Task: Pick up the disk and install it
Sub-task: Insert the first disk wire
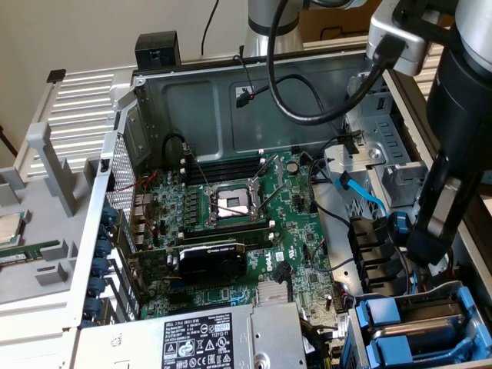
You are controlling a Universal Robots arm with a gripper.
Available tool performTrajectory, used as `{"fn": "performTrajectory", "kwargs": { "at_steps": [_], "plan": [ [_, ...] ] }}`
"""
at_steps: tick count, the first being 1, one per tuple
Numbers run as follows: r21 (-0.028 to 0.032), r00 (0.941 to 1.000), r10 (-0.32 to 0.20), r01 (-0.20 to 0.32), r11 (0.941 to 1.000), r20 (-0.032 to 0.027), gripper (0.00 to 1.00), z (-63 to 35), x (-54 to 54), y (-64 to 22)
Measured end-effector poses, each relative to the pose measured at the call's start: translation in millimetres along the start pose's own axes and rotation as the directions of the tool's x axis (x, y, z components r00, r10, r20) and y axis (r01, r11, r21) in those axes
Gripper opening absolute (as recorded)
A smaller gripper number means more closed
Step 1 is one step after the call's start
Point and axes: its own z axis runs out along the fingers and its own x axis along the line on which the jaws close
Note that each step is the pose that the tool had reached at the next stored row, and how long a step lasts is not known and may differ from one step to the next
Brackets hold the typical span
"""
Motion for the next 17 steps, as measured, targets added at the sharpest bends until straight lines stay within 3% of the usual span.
{"fn": "performTrajectory", "kwargs": {
  "at_steps": [6,8,17],
  "plan": [
    [-0.0001,1.0,0.0,0.0,1.0,0.0002,0.42,0.1,0.1,-0.1],
    [0.0,1.0,0.0,0.0,1.0,0.0001,0.35,0.0,0.2,-0.2],
    [-0.0001,1.0,0.0,0.0,1.0,0.0002,0.35,0.1,0.2,-0.1]
  ]
}}
